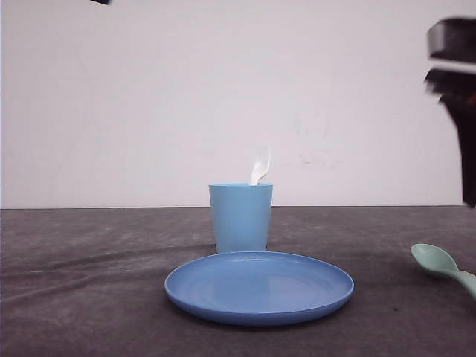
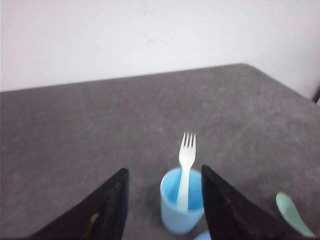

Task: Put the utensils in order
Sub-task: 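Lower the right gripper onto the mint-green spoon and grasp it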

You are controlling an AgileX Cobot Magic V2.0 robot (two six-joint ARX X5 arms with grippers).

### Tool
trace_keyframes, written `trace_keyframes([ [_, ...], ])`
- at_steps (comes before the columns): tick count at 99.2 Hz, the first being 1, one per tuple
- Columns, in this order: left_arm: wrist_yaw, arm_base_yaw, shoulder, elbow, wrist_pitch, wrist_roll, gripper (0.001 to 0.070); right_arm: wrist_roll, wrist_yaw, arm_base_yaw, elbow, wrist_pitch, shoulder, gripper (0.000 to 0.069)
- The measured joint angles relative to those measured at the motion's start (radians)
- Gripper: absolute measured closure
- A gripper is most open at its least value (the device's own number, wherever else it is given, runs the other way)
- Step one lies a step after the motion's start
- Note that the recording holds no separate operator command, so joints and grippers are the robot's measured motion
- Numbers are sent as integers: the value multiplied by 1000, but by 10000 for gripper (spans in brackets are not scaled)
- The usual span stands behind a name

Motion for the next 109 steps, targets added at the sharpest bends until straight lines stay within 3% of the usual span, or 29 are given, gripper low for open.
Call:
trace_keyframes([
  [27,0,0,-69,0,-159,0,438,82,13,88,0,62,157,394],
  [61,0,0,-69,0,-240,0,438,127,56,116,0,107,285,399],
  [79,0,0,-69,0,-253,0,438,131,63,116,3,126,319,448],
  [94,0,0,-69,0,-256,0,438,131,83,116,3,140,322,598],
  [109,0,0,-69,0,-257,0,438,131,83,116,3,140,322,612],
])
